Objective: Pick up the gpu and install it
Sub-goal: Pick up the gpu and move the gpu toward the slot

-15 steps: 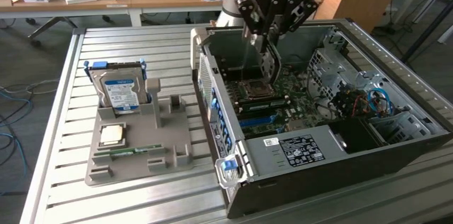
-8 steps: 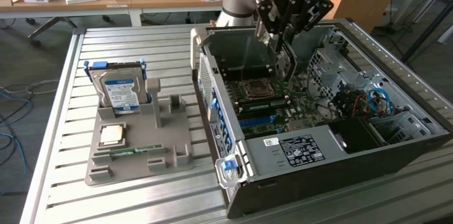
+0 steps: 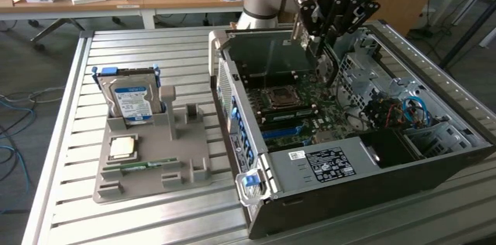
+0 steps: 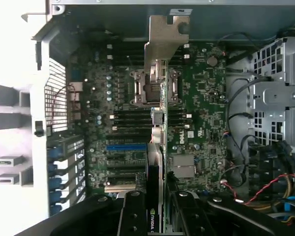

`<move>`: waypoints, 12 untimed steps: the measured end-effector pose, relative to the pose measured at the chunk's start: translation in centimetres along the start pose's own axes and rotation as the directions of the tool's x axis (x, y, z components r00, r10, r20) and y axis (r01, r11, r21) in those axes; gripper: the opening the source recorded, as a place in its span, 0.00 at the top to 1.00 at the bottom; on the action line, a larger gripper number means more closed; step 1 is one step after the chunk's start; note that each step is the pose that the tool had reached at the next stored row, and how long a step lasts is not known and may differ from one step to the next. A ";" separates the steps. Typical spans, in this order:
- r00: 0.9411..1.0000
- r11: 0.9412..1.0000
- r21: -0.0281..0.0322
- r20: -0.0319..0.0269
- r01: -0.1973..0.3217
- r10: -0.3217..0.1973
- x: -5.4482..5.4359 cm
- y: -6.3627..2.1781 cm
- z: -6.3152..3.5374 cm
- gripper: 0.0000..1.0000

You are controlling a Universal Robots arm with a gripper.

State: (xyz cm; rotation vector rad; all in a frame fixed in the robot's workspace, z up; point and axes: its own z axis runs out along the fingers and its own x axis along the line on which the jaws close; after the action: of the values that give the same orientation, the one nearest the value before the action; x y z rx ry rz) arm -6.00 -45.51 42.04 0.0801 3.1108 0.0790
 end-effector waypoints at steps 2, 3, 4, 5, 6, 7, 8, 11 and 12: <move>1.000 1.000 0.000 0.000 0.000 0.000 -0.6 0.03 0.02 0.74; 1.000 1.000 0.000 0.000 0.000 0.000 -1.0 0.05 0.03 0.74; 1.000 1.000 0.000 0.000 0.000 0.000 -1.4 0.07 0.04 0.74; 1.000 1.000 0.000 0.000 0.001 -0.001 -1.7 0.09 0.05 0.74; 1.000 1.000 0.000 0.000 0.001 -0.001 -2.1 0.11 0.06 0.74; 1.000 1.000 0.000 0.000 0.001 -0.001 -2.4 0.12 0.07 0.74; 1.000 1.000 0.000 0.000 0.001 -0.001 -2.6 0.13 0.07 0.74; 1.000 1.000 0.000 0.000 0.001 -0.001 -2.7 0.13 0.09 0.74; 1.000 1.000 0.000 0.000 0.001 -0.001 -2.7 0.14 0.08 0.74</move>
State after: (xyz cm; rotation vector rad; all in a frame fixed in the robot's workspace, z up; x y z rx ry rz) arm -3.27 -45.51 42.04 0.0788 3.1109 0.0791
